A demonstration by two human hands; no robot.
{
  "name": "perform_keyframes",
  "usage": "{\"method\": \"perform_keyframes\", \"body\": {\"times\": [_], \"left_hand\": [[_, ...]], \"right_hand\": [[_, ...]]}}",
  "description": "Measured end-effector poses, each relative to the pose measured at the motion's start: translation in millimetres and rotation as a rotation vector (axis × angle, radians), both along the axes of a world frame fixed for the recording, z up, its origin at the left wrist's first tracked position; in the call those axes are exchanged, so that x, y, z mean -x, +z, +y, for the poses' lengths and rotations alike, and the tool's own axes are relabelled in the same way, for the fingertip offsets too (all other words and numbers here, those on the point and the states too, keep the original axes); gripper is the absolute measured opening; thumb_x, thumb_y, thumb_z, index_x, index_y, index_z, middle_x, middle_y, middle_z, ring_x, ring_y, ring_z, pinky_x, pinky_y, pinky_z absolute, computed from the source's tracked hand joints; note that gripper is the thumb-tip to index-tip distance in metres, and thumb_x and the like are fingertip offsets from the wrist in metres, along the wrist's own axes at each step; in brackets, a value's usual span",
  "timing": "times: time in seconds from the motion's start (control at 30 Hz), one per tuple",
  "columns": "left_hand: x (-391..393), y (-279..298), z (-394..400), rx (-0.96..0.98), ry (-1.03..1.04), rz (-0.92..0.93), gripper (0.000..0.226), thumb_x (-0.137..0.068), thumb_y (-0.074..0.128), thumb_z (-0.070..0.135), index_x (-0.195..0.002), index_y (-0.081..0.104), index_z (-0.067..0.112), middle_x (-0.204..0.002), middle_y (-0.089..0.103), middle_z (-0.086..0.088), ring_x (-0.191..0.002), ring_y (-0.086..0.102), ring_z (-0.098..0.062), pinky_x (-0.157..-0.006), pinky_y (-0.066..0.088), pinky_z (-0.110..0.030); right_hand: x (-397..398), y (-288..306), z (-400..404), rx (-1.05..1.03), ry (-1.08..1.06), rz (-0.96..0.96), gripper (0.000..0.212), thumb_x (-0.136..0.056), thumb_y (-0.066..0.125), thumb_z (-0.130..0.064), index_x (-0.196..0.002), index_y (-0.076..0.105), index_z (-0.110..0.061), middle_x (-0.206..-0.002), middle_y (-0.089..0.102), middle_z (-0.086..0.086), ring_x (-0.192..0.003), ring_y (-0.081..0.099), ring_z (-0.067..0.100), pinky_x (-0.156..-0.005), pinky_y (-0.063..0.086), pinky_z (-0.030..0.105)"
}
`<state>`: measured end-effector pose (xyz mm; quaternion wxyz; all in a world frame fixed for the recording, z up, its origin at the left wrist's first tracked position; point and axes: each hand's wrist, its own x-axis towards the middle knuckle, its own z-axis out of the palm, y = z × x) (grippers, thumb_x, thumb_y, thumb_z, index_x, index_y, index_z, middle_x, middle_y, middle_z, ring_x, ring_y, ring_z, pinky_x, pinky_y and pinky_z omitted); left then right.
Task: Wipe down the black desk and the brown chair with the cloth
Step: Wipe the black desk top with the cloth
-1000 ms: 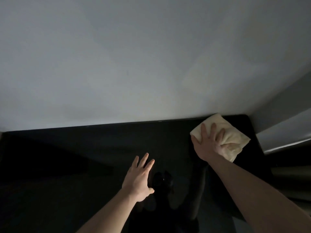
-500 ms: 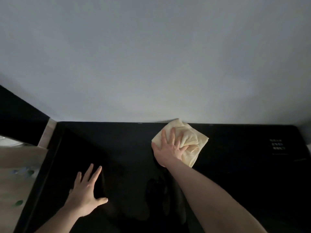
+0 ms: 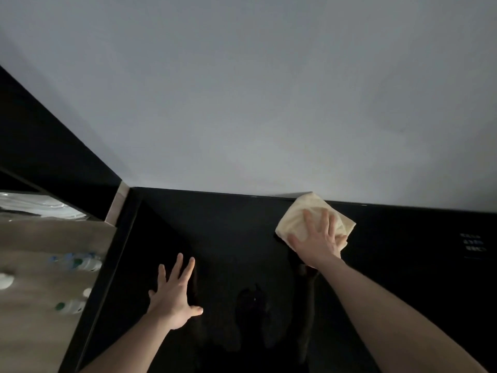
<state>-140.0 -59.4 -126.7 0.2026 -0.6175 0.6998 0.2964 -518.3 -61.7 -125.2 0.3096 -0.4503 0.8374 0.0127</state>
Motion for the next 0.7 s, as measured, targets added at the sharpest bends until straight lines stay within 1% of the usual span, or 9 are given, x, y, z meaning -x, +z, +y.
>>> {"method": "perform_keyframes", "body": {"times": [0.17,0.23,0.37,0.43,0.47,0.5,0.53,0.6,0.7], "left_hand": [[-2,-1,-2,-0.01,-0.017,0.001,0.132,-0.081,0.086,0.054,-0.164,-0.016,0.044,-0.167,-0.036,0.013,-0.158,-0.023,-0.04,-0.119,0.023,-0.074],[-3,0,-4,-0.007,-0.026,0.008,0.131,-0.081,0.085,0.054,-0.164,-0.015,0.044,-0.168,-0.035,0.013,-0.157,-0.024,-0.04,-0.12,0.021,-0.073],[-4,2,-7,0.005,-0.071,0.019,0.126,-0.082,0.083,0.056,-0.165,-0.011,0.042,-0.169,-0.032,0.012,-0.158,-0.021,-0.042,-0.122,0.02,-0.069],[-12,5,-11,0.053,-0.111,0.037,0.118,-0.085,0.08,0.058,-0.166,-0.004,0.041,-0.171,-0.023,0.013,-0.161,-0.012,-0.039,-0.123,0.032,-0.058],[-18,6,-15,0.093,-0.128,0.053,0.112,-0.087,0.077,0.058,-0.167,0.002,0.04,-0.173,-0.016,0.014,-0.162,-0.006,-0.035,-0.123,0.039,-0.049],[-29,7,-21,0.14,-0.134,0.074,0.106,-0.089,0.075,0.059,-0.168,0.007,0.038,-0.175,-0.006,0.014,-0.163,0.002,-0.031,-0.122,0.041,-0.042],[-45,7,-29,0.185,-0.131,0.089,0.102,-0.091,0.073,0.059,-0.168,0.011,0.036,-0.176,0.002,0.013,-0.163,0.008,-0.027,-0.123,0.039,-0.038],[-85,6,-45,0.241,-0.122,0.064,0.101,-0.091,0.07,0.063,-0.168,0.012,0.033,-0.176,0.01,0.01,-0.161,0.015,-0.026,-0.128,0.028,-0.038],[-154,1,-63,0.274,-0.095,-0.023,0.11,-0.087,0.066,0.073,-0.169,0.007,0.029,-0.177,0.003,0.001,-0.162,0.011,-0.033,-0.129,0.021,-0.045]], "right_hand": [[-9,-7,-9,-0.042,-0.07,0.068,0.086,-0.093,0.039,-0.075,-0.159,-0.01,-0.053,-0.168,-0.031,-0.006,-0.153,-0.037,0.03,-0.118,-0.001,0.077],[-24,-12,-19,-0.049,-0.088,0.093,0.082,-0.097,0.037,-0.07,-0.161,-0.011,-0.051,-0.17,-0.029,-0.003,-0.155,-0.034,0.033,-0.116,0.001,0.08],[-76,-16,-41,-0.063,-0.113,0.133,0.071,-0.106,0.028,-0.057,-0.161,-0.017,-0.051,-0.171,-0.031,0.003,-0.157,-0.027,0.036,-0.114,-0.002,0.084],[-107,-17,-53,-0.059,-0.095,0.138,0.07,-0.107,0.025,-0.054,-0.161,-0.019,-0.051,-0.171,-0.031,0.005,-0.157,-0.025,0.037,-0.112,-0.002,0.085],[-121,-16,-59,-0.052,-0.083,0.139,0.07,-0.107,0.025,-0.054,-0.161,-0.019,-0.05,-0.171,-0.031,0.006,-0.158,-0.024,0.038,-0.111,-0.002,0.085],[-136,-15,-65,-0.044,-0.071,0.138,0.07,-0.107,0.025,-0.053,-0.161,-0.019,-0.049,-0.171,-0.031,0.006,-0.158,-0.023,0.038,-0.11,-0.002,0.086],[-154,-15,-73,-0.036,-0.059,0.132,0.07,-0.107,0.025,-0.053,-0.161,-0.019,-0.049,-0.171,-0.031,0.007,-0.158,-0.022,0.039,-0.11,-0.003,0.086],[-190,-15,-90,-0.019,-0.035,0.119,0.071,-0.107,0.026,-0.053,-0.161,-0.02,-0.049,-0.17,-0.03,0.008,-0.158,-0.021,0.04,-0.11,-0.006,0.086],[-242,-17,-113,-0.001,-0.004,0.092,0.072,-0.106,0.027,-0.054,-0.161,-0.02,-0.049,-0.169,-0.032,0.01,-0.157,-0.024,0.041,-0.108,-0.011,0.086]]}}
